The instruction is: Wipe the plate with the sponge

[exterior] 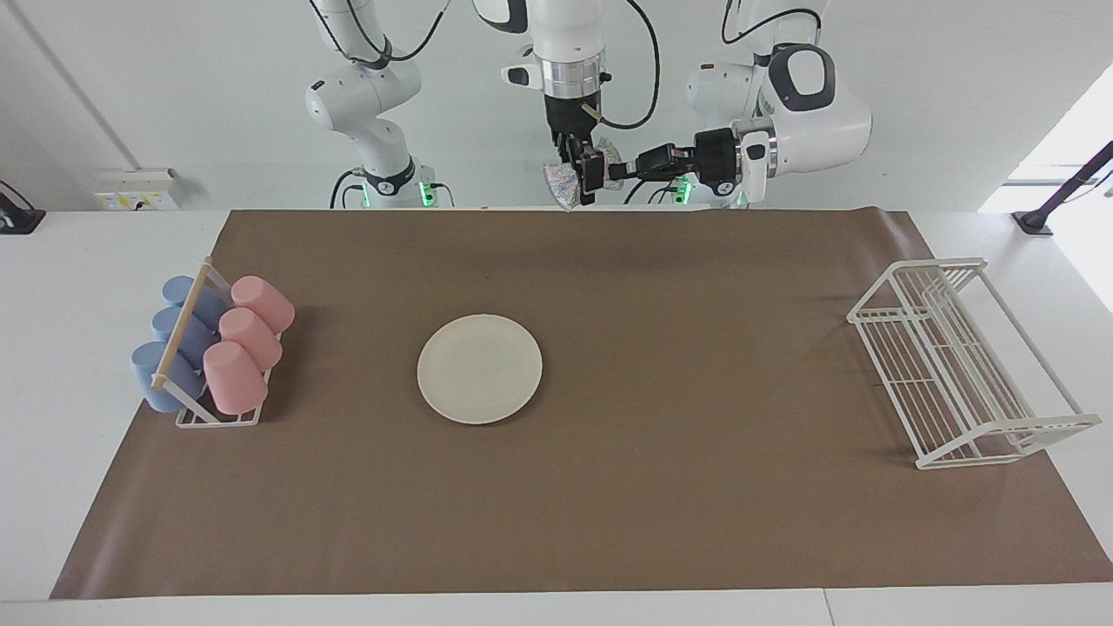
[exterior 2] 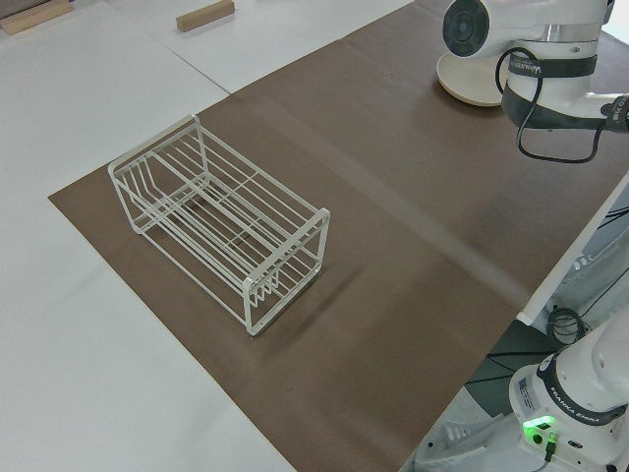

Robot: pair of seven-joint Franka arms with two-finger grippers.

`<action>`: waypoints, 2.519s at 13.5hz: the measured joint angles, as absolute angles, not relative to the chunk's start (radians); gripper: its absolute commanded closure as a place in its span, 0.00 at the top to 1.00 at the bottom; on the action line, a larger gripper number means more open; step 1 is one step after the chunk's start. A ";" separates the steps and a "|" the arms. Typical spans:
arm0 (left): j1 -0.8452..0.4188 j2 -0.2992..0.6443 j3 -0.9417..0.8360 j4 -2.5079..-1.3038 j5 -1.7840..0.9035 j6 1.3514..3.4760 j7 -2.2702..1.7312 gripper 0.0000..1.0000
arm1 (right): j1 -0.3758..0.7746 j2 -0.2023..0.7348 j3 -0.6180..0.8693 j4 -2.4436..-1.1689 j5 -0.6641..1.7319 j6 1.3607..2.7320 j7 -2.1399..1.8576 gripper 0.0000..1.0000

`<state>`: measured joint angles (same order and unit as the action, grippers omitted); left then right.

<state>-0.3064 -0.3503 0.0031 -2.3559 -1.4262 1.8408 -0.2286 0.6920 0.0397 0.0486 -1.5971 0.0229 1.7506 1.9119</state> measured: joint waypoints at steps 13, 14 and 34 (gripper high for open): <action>-0.211 -0.341 0.014 -2.349 -0.772 1.878 -0.296 0.00 | 0.304 -0.035 0.035 -1.596 0.021 1.613 0.740 1.00; -0.211 -0.333 0.013 -2.337 -0.688 1.896 -0.332 0.00 | 0.273 -0.036 0.034 -1.596 0.020 1.613 0.669 1.00; -0.343 0.082 -0.048 -1.723 0.658 1.324 -0.565 0.00 | -0.059 -0.040 0.037 -1.594 0.021 1.549 0.052 1.00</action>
